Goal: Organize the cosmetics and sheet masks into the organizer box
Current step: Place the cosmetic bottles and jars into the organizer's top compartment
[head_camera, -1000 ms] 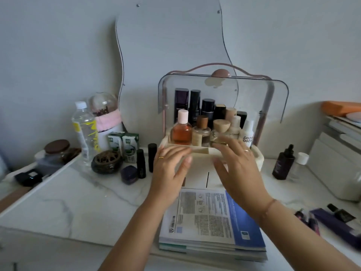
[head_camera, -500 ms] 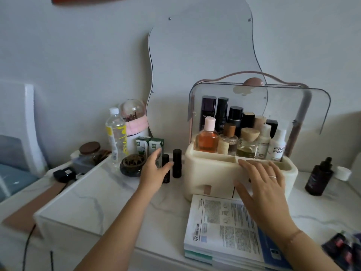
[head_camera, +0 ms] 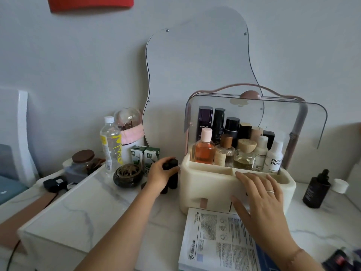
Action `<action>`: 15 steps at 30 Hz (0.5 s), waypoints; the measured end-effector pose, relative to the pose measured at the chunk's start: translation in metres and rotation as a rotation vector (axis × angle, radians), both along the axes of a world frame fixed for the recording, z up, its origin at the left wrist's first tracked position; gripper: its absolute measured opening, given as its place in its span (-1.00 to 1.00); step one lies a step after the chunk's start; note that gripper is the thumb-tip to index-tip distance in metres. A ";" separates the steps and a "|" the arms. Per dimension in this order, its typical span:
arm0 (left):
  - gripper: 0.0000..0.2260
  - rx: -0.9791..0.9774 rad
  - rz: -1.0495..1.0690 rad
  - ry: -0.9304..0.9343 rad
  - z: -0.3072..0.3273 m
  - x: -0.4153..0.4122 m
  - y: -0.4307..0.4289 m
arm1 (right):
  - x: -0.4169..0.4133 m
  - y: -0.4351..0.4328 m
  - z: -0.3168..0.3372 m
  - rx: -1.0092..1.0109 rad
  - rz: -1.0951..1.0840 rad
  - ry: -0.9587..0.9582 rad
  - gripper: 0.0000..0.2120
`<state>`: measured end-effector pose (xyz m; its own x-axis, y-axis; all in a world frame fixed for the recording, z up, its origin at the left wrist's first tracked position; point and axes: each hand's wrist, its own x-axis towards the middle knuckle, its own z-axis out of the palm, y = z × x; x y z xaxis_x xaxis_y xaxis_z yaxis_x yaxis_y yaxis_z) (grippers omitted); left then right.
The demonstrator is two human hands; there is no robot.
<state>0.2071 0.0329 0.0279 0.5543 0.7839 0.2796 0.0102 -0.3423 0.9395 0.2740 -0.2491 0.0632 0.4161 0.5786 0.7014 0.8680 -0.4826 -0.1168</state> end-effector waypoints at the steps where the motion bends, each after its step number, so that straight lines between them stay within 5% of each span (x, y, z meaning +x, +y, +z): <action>1: -0.65 -0.004 -0.001 -0.021 0.000 -0.001 -0.001 | 0.000 0.000 0.000 -0.002 0.001 0.001 -0.54; 10: -0.68 0.076 -0.017 -0.319 0.046 -0.061 -0.026 | 0.000 -0.001 0.000 -0.029 -0.001 0.028 -0.56; 15: -0.67 0.163 -0.342 -0.397 0.102 -0.075 -0.064 | -0.007 -0.002 0.007 -0.048 -0.004 0.091 -0.55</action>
<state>0.1326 -0.0310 0.1295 0.5975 0.5066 0.6216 -0.4715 -0.4050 0.7834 0.2671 -0.2512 0.0703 0.4792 0.6090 0.6320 0.8529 -0.4930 -0.1716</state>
